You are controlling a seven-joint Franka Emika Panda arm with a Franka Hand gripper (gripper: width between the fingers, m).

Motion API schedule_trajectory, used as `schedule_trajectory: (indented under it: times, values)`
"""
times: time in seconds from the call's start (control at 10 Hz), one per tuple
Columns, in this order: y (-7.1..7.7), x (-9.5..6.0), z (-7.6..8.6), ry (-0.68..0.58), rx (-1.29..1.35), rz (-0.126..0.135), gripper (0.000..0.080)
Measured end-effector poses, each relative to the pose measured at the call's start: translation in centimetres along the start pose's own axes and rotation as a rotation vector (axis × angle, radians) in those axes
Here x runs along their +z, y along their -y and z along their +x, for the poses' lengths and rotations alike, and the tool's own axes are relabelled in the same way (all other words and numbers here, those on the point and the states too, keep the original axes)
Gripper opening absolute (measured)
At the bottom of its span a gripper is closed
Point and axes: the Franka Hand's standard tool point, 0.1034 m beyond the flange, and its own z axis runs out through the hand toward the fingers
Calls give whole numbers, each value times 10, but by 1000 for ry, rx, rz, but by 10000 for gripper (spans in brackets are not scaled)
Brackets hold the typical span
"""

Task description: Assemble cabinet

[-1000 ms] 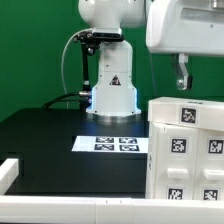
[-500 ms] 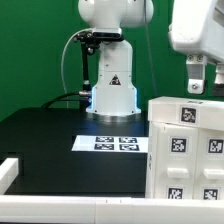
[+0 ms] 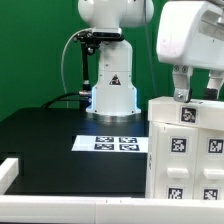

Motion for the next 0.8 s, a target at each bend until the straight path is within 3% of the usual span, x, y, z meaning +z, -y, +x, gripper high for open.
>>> schedule_trajectory:
  times: [0.1, 0.8]
  values:
    - [1, 0, -1, 19, 19, 14, 797]
    - [3, 10, -2, 32, 67, 16, 797]
